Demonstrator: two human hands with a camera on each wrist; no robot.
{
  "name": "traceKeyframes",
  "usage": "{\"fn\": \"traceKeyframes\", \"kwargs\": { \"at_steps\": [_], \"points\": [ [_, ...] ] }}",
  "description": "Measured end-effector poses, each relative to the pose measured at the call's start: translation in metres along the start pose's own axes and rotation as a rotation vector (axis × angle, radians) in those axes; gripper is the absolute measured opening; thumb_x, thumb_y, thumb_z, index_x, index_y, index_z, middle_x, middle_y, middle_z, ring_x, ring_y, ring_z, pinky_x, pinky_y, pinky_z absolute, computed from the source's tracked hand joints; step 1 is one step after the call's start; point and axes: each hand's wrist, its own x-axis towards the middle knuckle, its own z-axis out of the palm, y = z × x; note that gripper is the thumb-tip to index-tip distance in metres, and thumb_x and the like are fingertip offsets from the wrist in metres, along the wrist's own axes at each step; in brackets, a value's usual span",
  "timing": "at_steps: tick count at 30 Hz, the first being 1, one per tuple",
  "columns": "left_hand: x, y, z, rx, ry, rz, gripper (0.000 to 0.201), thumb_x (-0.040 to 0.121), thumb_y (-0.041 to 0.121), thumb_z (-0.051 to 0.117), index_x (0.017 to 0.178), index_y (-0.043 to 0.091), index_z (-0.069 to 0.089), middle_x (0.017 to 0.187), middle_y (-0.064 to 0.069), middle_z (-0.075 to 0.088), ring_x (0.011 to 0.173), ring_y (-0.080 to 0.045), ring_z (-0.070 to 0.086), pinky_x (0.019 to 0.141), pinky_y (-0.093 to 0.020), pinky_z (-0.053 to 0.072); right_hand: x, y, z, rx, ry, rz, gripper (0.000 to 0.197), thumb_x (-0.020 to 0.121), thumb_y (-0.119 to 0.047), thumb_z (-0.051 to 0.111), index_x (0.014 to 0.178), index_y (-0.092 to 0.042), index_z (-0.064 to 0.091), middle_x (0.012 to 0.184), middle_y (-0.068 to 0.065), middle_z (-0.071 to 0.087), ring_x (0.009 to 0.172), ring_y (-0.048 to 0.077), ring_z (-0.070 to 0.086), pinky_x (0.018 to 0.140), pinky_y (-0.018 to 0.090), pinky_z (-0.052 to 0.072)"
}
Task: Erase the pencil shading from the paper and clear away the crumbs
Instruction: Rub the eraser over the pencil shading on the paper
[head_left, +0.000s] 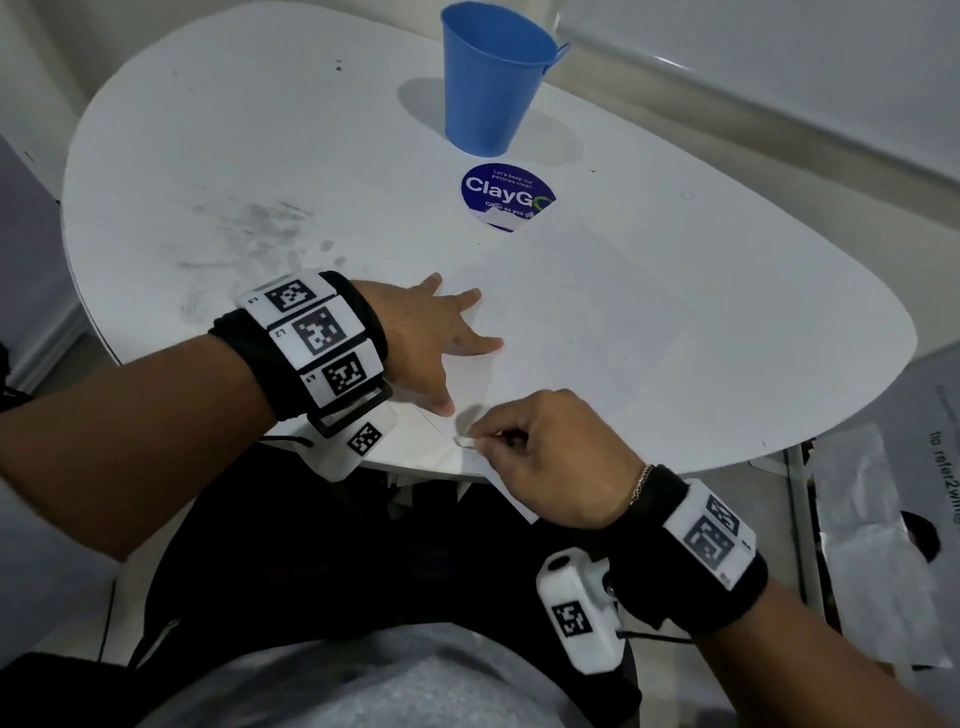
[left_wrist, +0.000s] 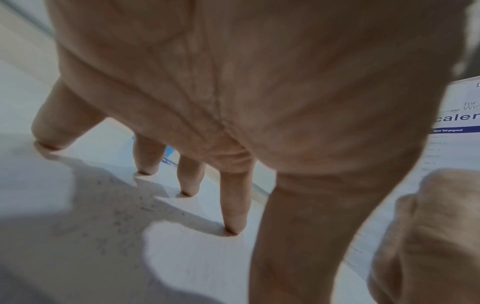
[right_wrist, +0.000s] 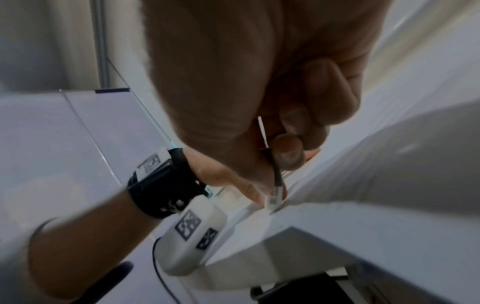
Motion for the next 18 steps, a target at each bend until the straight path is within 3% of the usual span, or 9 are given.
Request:
{"fn": "traceKeyframes", "kwargs": {
  "at_steps": [4, 7, 9, 13, 16, 18],
  "points": [
    [0.0002, -0.0013, -0.0002, -0.029, 0.003, -0.007, 0.089, 0.091, 0.052, 0.065, 0.151, 0.062, 0.001, 0.164, 0.016, -0.027, 0.151, -0.019, -0.028, 0.124, -0.057, 0.008, 0.0084, 0.0041, -0.0083, 0.040, 0.114, 0.064, 0.020, 0.093, -0.021, 0.062, 0.104, -0.025, 0.077, 0.108, -0.018, 0.073, 0.086, 0.000, 0.068, 0.083, 0.016, 0.051],
    [0.0008, -0.0015, 0.0006, -0.030, 0.003, -0.005, 0.089, 0.090, 0.051, 0.065, 0.151, 0.062, 0.001, 0.163, 0.016, -0.027, 0.151, -0.019, -0.028, 0.124, -0.057, 0.010, 0.0026, 0.0007, -0.0043, -0.004, -0.004, -0.002, 0.018, 0.092, -0.023, 0.063, 0.103, -0.026, 0.078, 0.100, -0.017, 0.074, 0.069, -0.006, 0.060, 0.071, 0.004, 0.040],
    [0.0011, -0.0018, 0.0009, -0.021, 0.007, -0.004, 0.089, 0.091, 0.050, 0.065, 0.151, 0.062, 0.000, 0.163, 0.016, -0.027, 0.151, -0.019, -0.028, 0.124, -0.057, 0.011, 0.0002, -0.0023, -0.0025, -0.011, -0.043, -0.024, 0.018, 0.092, -0.024, 0.064, 0.103, -0.027, 0.078, 0.097, -0.014, 0.075, 0.066, -0.004, 0.057, 0.070, 0.007, 0.041],
    [0.0026, -0.0022, 0.0009, -0.023, 0.006, -0.005, 0.089, 0.091, 0.054, 0.064, 0.151, 0.062, -0.001, 0.163, 0.016, -0.027, 0.151, -0.019, -0.028, 0.124, -0.057, 0.009, 0.0076, 0.0051, -0.0089, 0.014, 0.101, 0.044, 0.020, 0.093, -0.022, 0.061, 0.104, -0.026, 0.077, 0.105, -0.015, 0.074, 0.084, 0.006, 0.068, 0.078, 0.022, 0.052],
    [0.0035, -0.0027, 0.0020, -0.017, 0.007, 0.000, 0.089, 0.090, 0.054, 0.064, 0.151, 0.062, 0.000, 0.163, 0.016, -0.027, 0.151, -0.018, -0.027, 0.123, -0.057, 0.011, 0.0014, 0.0003, -0.0053, -0.022, -0.038, -0.020, 0.018, 0.092, -0.024, 0.063, 0.102, -0.026, 0.078, 0.088, -0.011, 0.075, 0.070, 0.001, 0.061, 0.072, 0.020, 0.049],
    [0.0032, -0.0028, 0.0020, -0.016, 0.010, -0.001, 0.089, 0.090, 0.054, 0.065, 0.151, 0.063, 0.000, 0.163, 0.017, -0.027, 0.151, -0.018, -0.027, 0.123, -0.057, 0.012, 0.0029, 0.0008, -0.0056, -0.009, -0.043, -0.008, 0.018, 0.092, -0.024, 0.063, 0.102, -0.026, 0.078, 0.089, -0.009, 0.075, 0.070, 0.003, 0.062, 0.072, 0.020, 0.049]
  ]
}}
